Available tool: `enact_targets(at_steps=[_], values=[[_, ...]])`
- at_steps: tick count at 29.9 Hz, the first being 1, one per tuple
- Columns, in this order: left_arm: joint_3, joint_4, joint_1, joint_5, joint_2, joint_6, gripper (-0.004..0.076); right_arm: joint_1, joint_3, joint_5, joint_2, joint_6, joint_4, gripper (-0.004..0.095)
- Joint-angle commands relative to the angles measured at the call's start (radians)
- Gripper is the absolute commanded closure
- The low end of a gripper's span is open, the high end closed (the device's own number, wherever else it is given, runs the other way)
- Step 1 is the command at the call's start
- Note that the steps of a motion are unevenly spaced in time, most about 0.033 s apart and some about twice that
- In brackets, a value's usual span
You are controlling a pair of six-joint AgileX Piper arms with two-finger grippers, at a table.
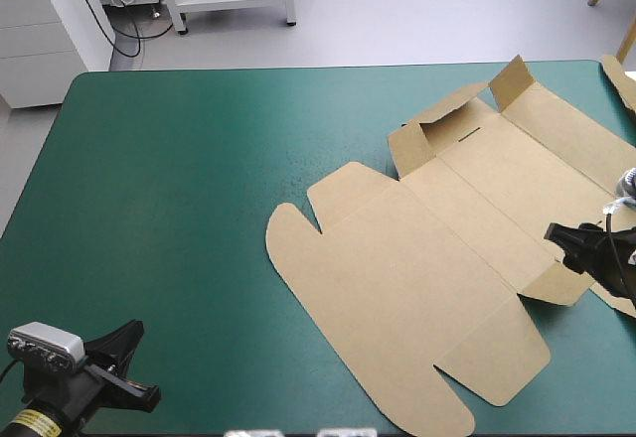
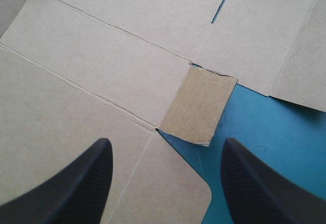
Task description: Fold the box
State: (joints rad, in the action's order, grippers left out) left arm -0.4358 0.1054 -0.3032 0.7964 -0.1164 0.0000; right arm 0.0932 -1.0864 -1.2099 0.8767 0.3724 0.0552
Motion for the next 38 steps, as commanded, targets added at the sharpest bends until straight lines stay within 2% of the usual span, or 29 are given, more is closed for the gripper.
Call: enact_targets(at_steps=[1,4,10,24,27,31,38], values=[[-0.023,0.008,0.001,-0.077,-0.017,0.0,0.0732,0.005,-0.009,0.04,-0.002,0.04,-0.001,0.033],[-0.023,0.008,0.001,-0.077,-0.017,0.0,0.0732,0.005,0.035,0.04,-0.002,0.04,-0.032,0.033],[-0.023,-0.003,0.001,-0.077,-0.017,0.0,0.0732,0.005,0.147,0.04,-0.002,0.07,-0.02,0.033],[-0.023,-0.015,0.001,-0.075,-0.017,0.005,0.0732,0.019,0.173,0.04,0.003,0.121,0.079,0.0343],[-0.023,-0.015,0.001,-0.075,-0.017,0.005,0.0732,0.076,0.175,0.04,0.007,0.088,0.053,0.0378],[-0.023,-0.013,0.001,-0.075,-0.017,0.007,0.0732,0.219,0.178,0.05,0.007,-0.032,-0.035,0.0384],[-0.023,-0.013,0.001,-0.075,-0.017,0.007,0.0732,0.488,0.242,0.087,0.04,-0.319,-0.242,0.0384]])
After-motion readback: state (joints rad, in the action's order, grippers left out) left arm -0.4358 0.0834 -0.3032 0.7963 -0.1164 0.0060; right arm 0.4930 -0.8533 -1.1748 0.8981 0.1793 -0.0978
